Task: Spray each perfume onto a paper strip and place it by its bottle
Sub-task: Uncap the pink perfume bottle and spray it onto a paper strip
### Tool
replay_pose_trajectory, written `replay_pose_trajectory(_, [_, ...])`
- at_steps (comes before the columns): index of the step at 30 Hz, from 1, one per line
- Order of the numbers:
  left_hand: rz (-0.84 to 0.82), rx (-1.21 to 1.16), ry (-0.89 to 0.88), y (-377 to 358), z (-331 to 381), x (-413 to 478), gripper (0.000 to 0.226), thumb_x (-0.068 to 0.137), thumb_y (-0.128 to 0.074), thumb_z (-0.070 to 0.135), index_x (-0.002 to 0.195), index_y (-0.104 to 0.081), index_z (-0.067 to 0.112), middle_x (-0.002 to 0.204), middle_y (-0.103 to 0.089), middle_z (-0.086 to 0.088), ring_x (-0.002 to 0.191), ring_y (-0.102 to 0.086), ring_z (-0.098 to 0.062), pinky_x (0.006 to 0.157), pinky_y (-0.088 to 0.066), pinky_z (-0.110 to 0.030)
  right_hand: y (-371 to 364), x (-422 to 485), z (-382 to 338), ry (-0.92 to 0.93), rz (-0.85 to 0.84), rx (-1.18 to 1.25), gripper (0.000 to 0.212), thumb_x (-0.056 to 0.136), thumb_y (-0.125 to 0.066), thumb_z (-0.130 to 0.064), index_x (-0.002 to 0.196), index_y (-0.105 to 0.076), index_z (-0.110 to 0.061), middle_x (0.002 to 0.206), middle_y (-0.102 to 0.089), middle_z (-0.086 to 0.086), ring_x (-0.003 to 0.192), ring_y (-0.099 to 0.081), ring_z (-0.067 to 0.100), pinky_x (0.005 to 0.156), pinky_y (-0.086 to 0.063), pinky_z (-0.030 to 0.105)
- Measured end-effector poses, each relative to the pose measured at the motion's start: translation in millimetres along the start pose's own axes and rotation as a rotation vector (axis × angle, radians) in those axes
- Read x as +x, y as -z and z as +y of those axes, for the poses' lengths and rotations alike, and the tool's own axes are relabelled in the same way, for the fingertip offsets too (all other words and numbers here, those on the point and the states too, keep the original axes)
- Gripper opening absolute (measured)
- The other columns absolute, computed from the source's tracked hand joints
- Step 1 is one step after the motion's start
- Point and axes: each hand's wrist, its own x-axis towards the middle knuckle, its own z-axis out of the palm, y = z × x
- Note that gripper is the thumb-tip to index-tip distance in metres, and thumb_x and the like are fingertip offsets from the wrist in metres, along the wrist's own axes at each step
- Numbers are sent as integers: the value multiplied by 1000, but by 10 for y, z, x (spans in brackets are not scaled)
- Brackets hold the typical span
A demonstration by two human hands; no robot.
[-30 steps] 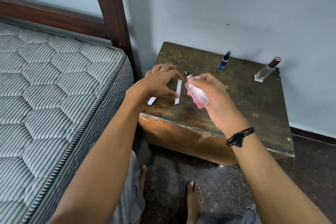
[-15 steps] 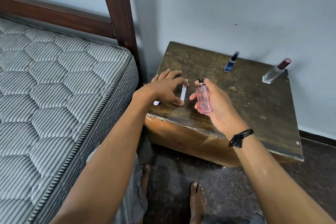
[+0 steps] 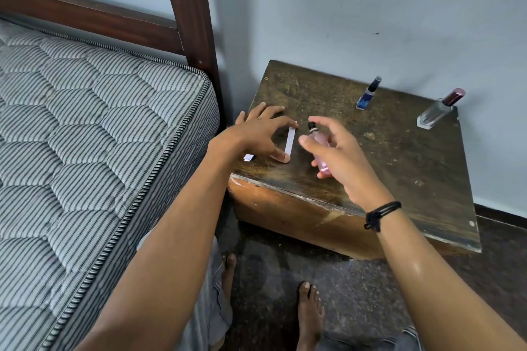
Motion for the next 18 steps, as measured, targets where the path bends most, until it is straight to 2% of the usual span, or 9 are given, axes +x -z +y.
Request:
replay_pose_trajectory(2, [-1,-10,-2,-7,-13,8,81,75,-80,53,144,-36,52,166,-4,15,154,14,-22,120,2,-62,-51,16,55,72,32,-206,41,90,-74,-46,124,-54,-56,115,-66,-11,76,-68,12,54,-57,25])
replay_pose_trajectory(5, [2,-15,-7,-18,-25,19,82,74,-80,54,144,-36,52,166,-4,15,154,13,-22,120,0,-62,-102,87,153,115,34,-389,44,90,-70,-50,128,-49,-58,123,-61,-8,101,-65,20,76,-61,45])
replay_pose_trajectory(7, [3,-20,-7,-20,-41,23,83,74,-80,54,144,-36,52,166,-4,16,153,13,-21,120,0,-62,-110,150,200,160,41,-471,45,92,-68,-49,133,-48,-54,120,-58,-6,107,-60,18,81,-53,41])
replay_pose_trajectory(9, [-3,-31,-3,-27,-54,25,84,74,-80,55,144,-35,52,165,-3,18,153,14,-19,119,2,-64,-112,199,224,205,35,-539,44,93,-66,-46,132,-48,-53,114,-57,-6,103,-58,17,74,-43,32])
replay_pose_trajectory(12, [-14,-48,0,-38,-73,35,85,73,-80,56,144,-33,54,164,-2,21,153,16,-17,118,4,-65,-117,238,253,266,29,-650,42,93,-62,-42,132,-49,-51,102,-52,-8,89,-58,19,62,-36,26])
replay_pose_trajectory(18, [2,-76,-15,-27,-84,38,88,71,-83,52,144,-34,49,165,-5,19,154,14,-19,120,2,-62,-125,249,272,369,49,-828,44,93,-58,-43,136,-48,-44,101,-47,-3,83,-62,31,63,-45,37])
